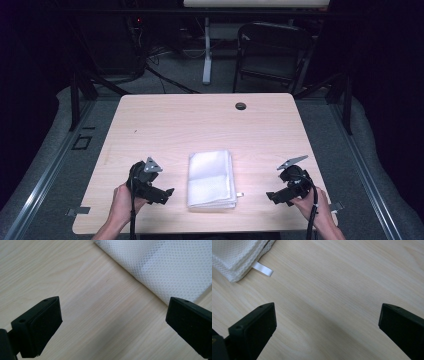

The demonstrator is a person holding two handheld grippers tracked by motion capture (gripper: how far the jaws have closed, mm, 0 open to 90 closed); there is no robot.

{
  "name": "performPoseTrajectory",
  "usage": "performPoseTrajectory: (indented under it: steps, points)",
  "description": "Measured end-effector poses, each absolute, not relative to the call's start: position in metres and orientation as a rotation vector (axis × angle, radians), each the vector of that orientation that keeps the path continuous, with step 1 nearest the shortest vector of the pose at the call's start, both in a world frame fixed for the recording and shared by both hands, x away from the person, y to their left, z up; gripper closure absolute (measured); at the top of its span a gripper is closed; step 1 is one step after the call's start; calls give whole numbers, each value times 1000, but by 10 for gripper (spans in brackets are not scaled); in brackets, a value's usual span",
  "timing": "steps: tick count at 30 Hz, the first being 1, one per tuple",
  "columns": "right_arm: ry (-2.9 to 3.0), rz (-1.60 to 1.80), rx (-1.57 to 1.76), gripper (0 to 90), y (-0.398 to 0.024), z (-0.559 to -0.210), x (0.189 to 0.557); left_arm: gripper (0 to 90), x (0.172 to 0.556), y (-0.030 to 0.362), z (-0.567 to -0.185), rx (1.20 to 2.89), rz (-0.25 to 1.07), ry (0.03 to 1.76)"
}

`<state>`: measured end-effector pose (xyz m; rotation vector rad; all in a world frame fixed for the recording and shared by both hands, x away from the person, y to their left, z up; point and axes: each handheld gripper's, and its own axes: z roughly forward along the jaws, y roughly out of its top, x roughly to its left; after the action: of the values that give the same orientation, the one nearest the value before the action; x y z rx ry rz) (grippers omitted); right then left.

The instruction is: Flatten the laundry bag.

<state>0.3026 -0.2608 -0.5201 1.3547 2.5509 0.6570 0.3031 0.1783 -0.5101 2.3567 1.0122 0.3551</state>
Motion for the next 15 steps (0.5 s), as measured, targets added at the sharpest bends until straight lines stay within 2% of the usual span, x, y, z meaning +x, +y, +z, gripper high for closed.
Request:
performPoseTrajectory:
  steps: [7, 15]
  points:
    - [2558, 660, 1350, 15, -260, -519, 303, 5, 303, 165, -506, 2351, 394, 965]
    - [2574, 672, 1353, 17, -259, -520, 302, 9, 302, 147, -505, 2369, 366, 910]
